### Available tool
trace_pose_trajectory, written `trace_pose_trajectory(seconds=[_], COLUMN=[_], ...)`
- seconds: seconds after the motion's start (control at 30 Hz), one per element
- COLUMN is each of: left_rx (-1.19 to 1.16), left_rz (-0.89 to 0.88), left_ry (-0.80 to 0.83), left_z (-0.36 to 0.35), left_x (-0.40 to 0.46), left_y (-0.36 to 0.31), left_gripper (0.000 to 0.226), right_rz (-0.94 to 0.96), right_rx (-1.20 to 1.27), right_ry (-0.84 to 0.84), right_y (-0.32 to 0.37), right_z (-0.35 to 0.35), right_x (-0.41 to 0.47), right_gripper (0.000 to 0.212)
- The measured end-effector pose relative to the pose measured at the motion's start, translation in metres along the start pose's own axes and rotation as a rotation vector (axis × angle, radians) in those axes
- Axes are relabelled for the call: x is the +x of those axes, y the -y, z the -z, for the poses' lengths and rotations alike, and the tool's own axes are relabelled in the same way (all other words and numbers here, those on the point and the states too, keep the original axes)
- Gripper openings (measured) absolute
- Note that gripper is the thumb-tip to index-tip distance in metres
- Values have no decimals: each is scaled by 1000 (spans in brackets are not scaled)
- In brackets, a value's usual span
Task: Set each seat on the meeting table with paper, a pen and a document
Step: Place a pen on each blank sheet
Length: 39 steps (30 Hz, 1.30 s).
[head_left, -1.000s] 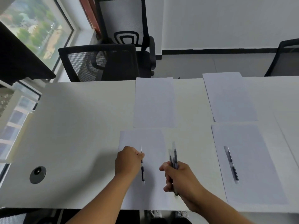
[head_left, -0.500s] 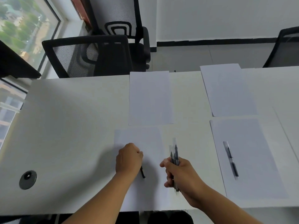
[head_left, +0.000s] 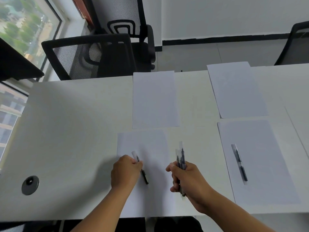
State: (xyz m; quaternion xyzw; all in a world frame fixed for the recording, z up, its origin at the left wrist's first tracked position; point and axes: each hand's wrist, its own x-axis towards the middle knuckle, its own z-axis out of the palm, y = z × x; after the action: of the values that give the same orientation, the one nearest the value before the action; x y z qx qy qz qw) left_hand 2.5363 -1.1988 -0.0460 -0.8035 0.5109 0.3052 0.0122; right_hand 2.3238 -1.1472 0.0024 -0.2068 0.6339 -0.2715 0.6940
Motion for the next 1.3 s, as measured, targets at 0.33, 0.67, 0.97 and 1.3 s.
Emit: trace_pose_trajectory(seconds=[0.33, 0.67, 0.97, 1.3], left_rx=[-49, -26, -155, -286], left_rz=[-14, 8, -154, -490], left_ry=[24, 19, 30, 83], left_z=[-3, 5, 31, 50], left_x=[-2, -11, -44, -123], left_y=[-8, -7, -48, -154], left_gripper=[6, 47, 58, 26], right_rz=[0, 30, 105, 245], right_rx=[-6, -12, -2, 140], right_ry=[-7, -35, -126, -283], right_y=[-2, 0, 21, 35], right_z=[1, 4, 12, 63], right_x=[-4, -20, -57, -141], right_gripper=[23, 22, 23, 20])
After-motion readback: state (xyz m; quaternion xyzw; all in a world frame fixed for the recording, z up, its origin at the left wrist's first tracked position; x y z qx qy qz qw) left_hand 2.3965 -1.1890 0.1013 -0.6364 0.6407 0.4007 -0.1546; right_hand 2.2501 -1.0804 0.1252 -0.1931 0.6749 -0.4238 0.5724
